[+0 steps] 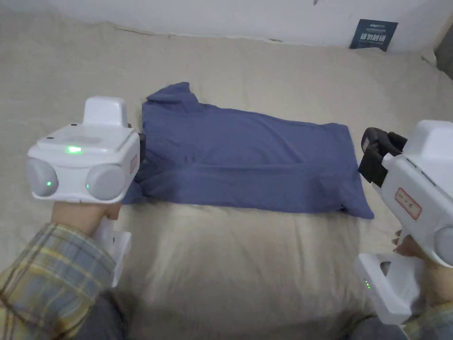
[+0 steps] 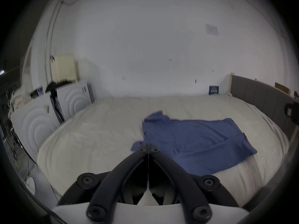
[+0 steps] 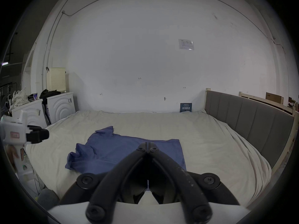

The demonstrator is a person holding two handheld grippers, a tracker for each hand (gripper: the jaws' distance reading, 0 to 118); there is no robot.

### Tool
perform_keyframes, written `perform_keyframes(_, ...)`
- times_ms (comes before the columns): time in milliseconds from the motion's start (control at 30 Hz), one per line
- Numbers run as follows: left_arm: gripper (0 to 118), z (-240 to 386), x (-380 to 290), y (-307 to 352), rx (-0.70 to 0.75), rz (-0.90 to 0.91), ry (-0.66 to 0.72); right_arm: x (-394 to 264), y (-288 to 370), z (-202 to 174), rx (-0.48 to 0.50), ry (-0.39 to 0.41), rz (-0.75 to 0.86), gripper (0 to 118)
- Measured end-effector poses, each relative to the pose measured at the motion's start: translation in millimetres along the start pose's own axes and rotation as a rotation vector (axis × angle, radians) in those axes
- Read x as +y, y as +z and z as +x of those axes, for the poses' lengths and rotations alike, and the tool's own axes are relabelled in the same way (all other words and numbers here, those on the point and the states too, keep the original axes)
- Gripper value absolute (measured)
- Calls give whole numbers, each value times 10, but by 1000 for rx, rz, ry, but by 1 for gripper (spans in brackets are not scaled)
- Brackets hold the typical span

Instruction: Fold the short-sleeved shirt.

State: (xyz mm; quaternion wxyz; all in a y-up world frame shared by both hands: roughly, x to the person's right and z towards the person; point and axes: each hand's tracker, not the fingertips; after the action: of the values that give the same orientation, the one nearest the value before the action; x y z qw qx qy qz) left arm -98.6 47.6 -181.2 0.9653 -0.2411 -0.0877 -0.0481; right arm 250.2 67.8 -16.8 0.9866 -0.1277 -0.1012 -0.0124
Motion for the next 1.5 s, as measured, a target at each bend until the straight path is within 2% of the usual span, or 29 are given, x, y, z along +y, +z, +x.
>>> perform_keyframes(133,86,-156,132,-543,-29,-263,40,-13,-78,27,-4,6,-19,1)
perform_keyframes(200,114,-199,94,-835,-21,-358,10,-35,-139,50,-8,8,-34,1)
perform_keyframes(233,118,-214,61,-943,-20,-383,0,-37,-149,34,-12,11,-42,1)
perform_keyframes(300,118,-227,-29,-1114,-39,-435,2,-67,-220,54,-16,12,-63,1)
perform_keyframes(567,116,-297,-418,-1671,39,-641,34,-214,-495,115,-40,1,-138,1)
perform_keyframes(600,111,-297,-450,-1685,33,-649,38,-233,-529,118,-39,1,-149,1)
perform_keyframes(667,77,-289,-507,-1710,21,-666,41,-262,-573,132,-41,1,-160,1)
perform_keyframes(733,34,-250,-556,-1688,-59,-688,85,-281,-627,137,-40,1,-174,1)
perform_keyframes(800,12,-191,-581,-1670,-58,-672,85,-297,-663,165,-43,-8,-181,1)
perform_keyframes(933,7,-147,-498,-1650,-41,-668,25,-258,-751,297,-54,-32,-213,1)
perform_keyframes(1000,7,-151,-406,-1539,-40,-602,22,-203,-861,417,-73,-23,-299,2)
perform_keyframes(1033,7,-151,-352,-1467,-48,-559,16,-175,-942,510,-74,-31,-344,7)
perform_keyframes(1067,7,-171,-315,-1422,-50,-532,13,-164,-1014,590,-80,-42,-381,21)
perform_keyframes(1100,7,-174,-270,-1361,-55,-502,20,-160,-1131,690,-81,-55,-456,44)
perform_keyframes(1133,7,-177,-234,-1312,-60,-484,28,-181,-1242,787,-81,-75,-501,74)
perform_keyframes(1167,7,-180,-213,-1280,-58,-476,37,-224,-1336,880,-79,-97,-525,90)
perform_keyframes(1233,7,-193,-192,-1240,-63,-463,56,-339,-1539,1051,-78,-147,-625,109)
perform_keyframes(1300,7,-192,-208,-1239,-63,-462,65,-504,-1711,1151,-122,-168,-731,116)
perform_keyframes(1400,7,-212,-283,-1300,-55,-477,75,-778,-1917,1254,-179,-178,-847,116)
perform_keyframes(1500,7,-218,-362,-1349,-47,-503,80,-1014,-2038,1247,-230,-182,-888,115)
